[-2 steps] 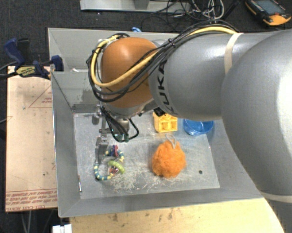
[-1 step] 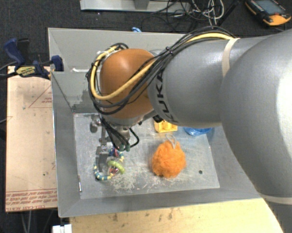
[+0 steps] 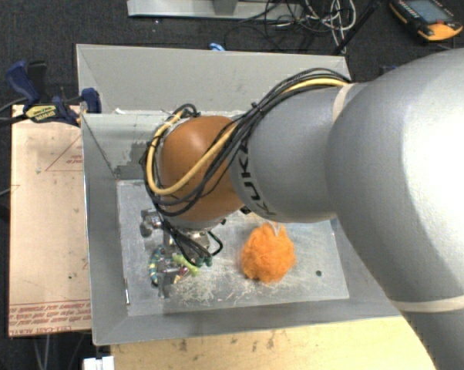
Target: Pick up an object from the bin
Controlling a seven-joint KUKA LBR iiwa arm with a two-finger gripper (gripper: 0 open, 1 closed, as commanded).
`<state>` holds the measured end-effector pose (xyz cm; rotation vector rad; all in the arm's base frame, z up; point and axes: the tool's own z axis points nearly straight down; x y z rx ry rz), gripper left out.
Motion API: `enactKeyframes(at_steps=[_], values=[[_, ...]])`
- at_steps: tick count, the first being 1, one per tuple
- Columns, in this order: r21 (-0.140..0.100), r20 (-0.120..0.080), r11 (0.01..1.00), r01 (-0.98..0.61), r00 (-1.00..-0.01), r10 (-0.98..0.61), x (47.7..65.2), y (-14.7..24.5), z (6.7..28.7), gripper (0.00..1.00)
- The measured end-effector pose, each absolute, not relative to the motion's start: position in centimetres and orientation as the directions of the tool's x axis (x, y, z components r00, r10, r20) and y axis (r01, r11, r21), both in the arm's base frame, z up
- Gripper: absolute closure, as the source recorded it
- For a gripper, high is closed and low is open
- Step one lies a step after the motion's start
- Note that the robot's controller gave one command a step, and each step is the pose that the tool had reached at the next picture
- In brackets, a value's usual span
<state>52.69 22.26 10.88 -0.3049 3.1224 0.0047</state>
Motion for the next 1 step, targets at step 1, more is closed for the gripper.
enactKeyframes(at_steps=[1], values=[[-0.001, -0.001, 0.869, -0.495, -0.869, -0.495, 49.65, 13.33, 7.12, 1.00]])
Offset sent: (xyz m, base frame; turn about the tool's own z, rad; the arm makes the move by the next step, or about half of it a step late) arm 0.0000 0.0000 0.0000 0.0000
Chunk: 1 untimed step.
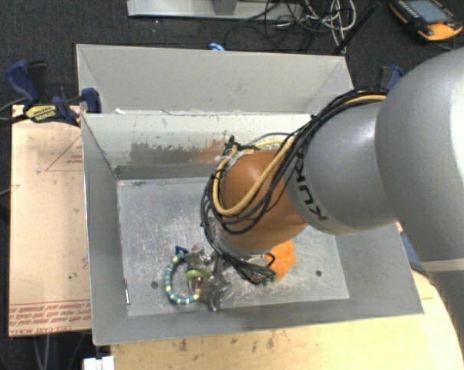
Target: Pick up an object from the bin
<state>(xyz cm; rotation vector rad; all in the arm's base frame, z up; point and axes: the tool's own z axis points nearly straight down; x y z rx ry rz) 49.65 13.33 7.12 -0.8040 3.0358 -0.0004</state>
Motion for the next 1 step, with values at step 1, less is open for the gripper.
enactKeyframes(at_steps=[1], values=[[0.000, -0.001, 0.869, -0.495, -0.869, -0.495, 49.65, 13.34, 7.12, 1.00]])
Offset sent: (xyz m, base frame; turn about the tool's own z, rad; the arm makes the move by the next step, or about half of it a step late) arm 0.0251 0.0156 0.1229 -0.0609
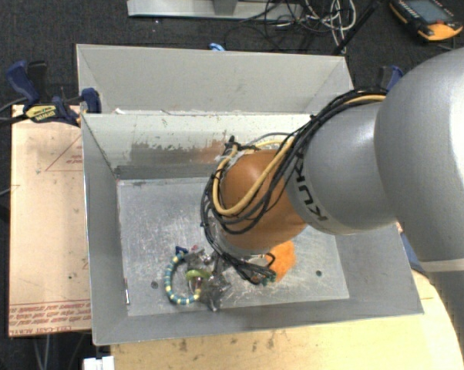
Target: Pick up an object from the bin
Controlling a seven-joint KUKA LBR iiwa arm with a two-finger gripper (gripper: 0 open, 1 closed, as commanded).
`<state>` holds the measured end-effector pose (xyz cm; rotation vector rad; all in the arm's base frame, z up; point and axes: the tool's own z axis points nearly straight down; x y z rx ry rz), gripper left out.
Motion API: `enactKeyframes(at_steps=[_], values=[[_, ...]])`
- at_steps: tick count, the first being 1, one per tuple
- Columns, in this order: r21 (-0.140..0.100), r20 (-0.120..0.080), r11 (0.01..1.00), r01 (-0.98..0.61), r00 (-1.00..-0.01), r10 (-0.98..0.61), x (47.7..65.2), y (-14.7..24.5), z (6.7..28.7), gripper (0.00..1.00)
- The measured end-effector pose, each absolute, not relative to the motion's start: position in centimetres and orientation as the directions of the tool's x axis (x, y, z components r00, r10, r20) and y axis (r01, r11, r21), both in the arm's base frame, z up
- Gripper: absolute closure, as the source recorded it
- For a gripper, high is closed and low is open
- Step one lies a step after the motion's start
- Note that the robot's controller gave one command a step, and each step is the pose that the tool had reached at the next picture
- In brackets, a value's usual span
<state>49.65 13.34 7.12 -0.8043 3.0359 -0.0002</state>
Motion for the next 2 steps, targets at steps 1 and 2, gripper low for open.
enactKeyframes(at_steps=[1, 2], values=[[0.001, -0.002, 0.839, -0.544, -0.839, -0.544, 52.19, 14.96, 19.37, 1.00], [0.001, -0.002, 0.839, -0.544, -0.839, -0.544, 52.18, 14.96, 19.36, 1.00]])
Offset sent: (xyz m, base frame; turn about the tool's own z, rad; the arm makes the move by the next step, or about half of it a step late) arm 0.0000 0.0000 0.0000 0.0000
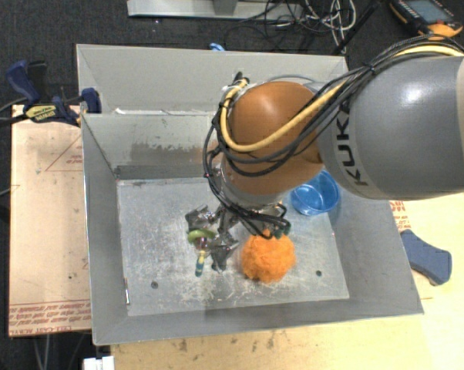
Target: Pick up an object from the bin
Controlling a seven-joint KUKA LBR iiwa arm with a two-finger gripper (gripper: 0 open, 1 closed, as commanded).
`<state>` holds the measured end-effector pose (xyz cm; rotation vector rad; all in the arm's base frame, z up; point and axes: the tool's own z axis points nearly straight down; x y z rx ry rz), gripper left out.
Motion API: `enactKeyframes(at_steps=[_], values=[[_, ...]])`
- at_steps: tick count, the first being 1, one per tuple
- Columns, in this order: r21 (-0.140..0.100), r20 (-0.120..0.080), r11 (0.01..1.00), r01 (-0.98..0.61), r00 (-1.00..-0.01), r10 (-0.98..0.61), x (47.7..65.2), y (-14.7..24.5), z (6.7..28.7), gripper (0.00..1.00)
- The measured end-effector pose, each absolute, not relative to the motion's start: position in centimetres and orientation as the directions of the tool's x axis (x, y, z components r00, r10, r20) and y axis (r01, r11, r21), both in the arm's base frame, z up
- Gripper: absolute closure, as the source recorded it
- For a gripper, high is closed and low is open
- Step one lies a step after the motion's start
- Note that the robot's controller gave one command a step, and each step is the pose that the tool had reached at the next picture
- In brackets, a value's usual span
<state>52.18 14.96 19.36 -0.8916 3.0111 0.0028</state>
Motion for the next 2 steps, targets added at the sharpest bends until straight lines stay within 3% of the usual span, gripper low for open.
enactKeyframes(at_steps=[1, 2], values=[[0.003, 0.003, 0.810, -0.586, -0.810, -0.586, 54.2, 15.1, 23.1, 1.00], [0.000, -0.006, 0.756, -0.654, -0.756, -0.654, 53.8, 12.3, 26.0, 1.00]])
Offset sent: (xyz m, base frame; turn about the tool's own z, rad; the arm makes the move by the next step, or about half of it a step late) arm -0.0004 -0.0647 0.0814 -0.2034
